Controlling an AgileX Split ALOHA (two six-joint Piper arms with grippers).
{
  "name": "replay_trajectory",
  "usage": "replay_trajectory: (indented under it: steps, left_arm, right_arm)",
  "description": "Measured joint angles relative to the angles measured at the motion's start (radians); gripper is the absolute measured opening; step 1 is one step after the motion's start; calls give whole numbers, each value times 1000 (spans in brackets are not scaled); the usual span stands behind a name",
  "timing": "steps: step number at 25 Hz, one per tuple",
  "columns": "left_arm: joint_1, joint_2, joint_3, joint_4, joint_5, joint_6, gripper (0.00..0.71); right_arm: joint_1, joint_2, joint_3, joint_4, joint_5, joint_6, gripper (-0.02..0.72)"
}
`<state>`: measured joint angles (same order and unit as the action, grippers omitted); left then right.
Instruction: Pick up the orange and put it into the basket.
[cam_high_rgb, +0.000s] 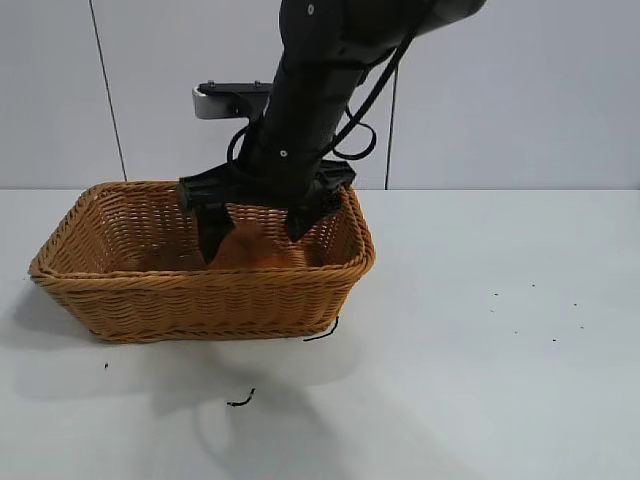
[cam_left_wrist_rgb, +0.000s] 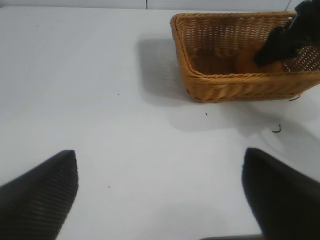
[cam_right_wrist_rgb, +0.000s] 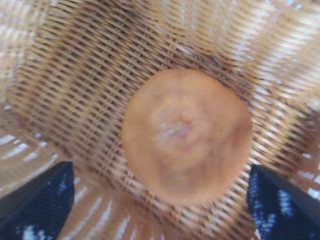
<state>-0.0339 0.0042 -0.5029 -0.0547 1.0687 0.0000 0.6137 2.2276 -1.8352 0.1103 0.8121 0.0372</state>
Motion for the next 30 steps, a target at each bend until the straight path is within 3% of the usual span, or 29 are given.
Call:
replay_trajectory:
  steps: [6, 10, 14, 23, 30]
  left_arm:
    - [0, 0, 0, 0, 0, 0, 639]
    - [0, 0, 0, 0, 0, 0, 639]
    - [0, 0, 0, 0, 0, 0, 639]
    - [0, 0, 0, 0, 0, 0, 639]
    - [0, 0, 0, 0, 0, 0, 639]
  right_arm:
    - [-53, -12, -248, -85, 218, 34, 692]
    - [-134, -16, -339, -144, 301, 56, 694]
    - [-260, -15, -348, -162, 383, 58, 694]
    - [-526, -13, -348, -142, 399, 63, 694]
    - [-600, -34, -254, -128, 397, 53, 694]
